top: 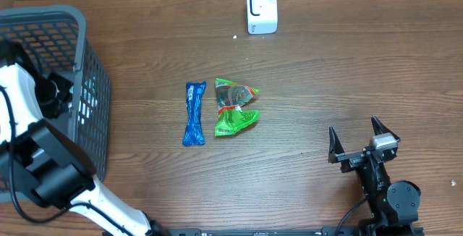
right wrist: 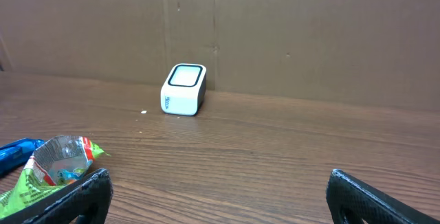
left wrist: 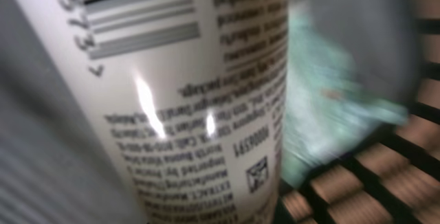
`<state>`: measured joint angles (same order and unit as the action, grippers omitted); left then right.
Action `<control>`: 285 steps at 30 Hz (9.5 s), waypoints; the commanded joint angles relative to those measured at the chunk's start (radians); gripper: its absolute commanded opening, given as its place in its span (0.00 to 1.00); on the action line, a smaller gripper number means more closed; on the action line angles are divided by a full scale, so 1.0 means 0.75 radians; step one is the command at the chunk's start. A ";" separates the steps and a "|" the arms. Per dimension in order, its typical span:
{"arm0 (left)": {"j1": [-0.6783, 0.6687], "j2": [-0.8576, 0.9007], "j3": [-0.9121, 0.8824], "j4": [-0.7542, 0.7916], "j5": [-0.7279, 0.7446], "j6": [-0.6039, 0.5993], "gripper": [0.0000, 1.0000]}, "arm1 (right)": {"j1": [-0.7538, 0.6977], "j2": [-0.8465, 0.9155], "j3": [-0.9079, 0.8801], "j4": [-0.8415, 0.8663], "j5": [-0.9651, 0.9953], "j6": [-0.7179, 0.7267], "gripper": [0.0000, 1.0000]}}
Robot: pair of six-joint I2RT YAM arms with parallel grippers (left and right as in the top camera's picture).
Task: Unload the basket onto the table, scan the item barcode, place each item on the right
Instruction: 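Reach into the basket and grasp the white tube with the left gripper, then place the white tube on the table left of the blue packet, then lower the left gripper into the basket and grasp the mint-green wipes pack, then lift the wipes pack out and place it right of the snack bag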
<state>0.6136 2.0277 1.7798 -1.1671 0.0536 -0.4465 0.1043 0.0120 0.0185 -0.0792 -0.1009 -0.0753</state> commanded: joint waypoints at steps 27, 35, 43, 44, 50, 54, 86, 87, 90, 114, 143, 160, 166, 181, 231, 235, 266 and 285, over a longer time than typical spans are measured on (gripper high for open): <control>-0.729 -0.791 0.126 -0.032 0.012 0.603 0.04 | -0.005 -0.012 -0.014 0.007 -0.007 -0.001 1.00; -0.995 -0.628 0.009 -0.204 0.010 0.610 0.04 | -0.005 -0.012 -0.014 0.007 -0.007 -0.001 1.00; -1.017 -0.418 -0.335 -0.086 -0.085 0.517 0.04 | -0.005 -0.012 -0.014 0.007 -0.007 -0.001 1.00; -1.015 -0.399 -0.376 -0.051 -0.086 0.533 0.04 | -0.005 -0.012 -0.014 0.007 -0.007 -0.001 1.00; -1.008 -0.286 -0.567 0.150 -0.112 0.663 0.04 | -0.005 -0.012 -0.014 0.007 -0.007 -0.001 1.00; -1.008 -0.205 -0.625 0.257 -0.216 0.667 0.04 | -0.005 -0.012 -0.014 0.007 -0.007 -0.001 1.00; -0.891 -0.136 -0.441 0.159 -0.176 0.644 0.67 | -0.005 -0.012 -0.014 0.007 -0.007 -0.001 1.00; -0.886 -0.139 -0.348 0.077 -0.178 0.624 0.68 | -0.005 -0.012 -0.014 0.007 -0.007 -0.001 1.00; -0.883 -0.140 -0.227 -0.019 -0.174 0.575 0.70 | -0.005 -0.012 -0.014 0.007 -0.007 -0.001 1.00; -0.662 -0.143 -0.002 -0.188 -0.184 0.716 0.68 | -0.005 -0.012 -0.014 0.007 -0.007 -0.001 1.00; -0.771 -0.151 1.315 -0.648 -0.060 0.417 0.84 | -0.005 -0.012 -0.014 0.007 -0.007 -0.001 1.00; -0.100 -0.158 0.961 -0.656 -0.101 -0.055 0.86 | -0.005 -0.012 -0.014 0.007 -0.007 -0.001 1.00; -0.101 -0.158 0.605 -0.447 -0.081 -0.135 0.86 | -0.005 -0.012 -0.014 0.007 -0.007 -0.001 1.00; -0.104 -0.158 -0.121 0.135 -0.070 -0.249 0.83 | -0.005 -0.012 -0.014 0.007 -0.007 -0.001 1.00; -0.127 -0.160 -0.735 0.754 -0.150 -0.139 0.04 | -0.005 -0.012 -0.014 0.007 -0.007 -0.001 1.00; -0.127 -0.176 -0.597 0.601 -0.151 -0.054 0.04 | -0.005 -0.012 -0.014 0.007 -0.007 -0.001 1.00; -1.163 -0.408 0.404 -0.124 0.064 0.245 0.04 | -0.005 -0.012 -0.014 0.007 -0.007 -0.001 1.00; -1.737 0.349 0.404 0.047 0.201 0.105 0.04 | -0.005 -0.012 -0.014 0.007 -0.007 -0.001 1.00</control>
<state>-0.6636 2.2646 2.0766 -1.1358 0.1646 -0.3225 0.1047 0.0120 0.0185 -0.0795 -0.1013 -0.0753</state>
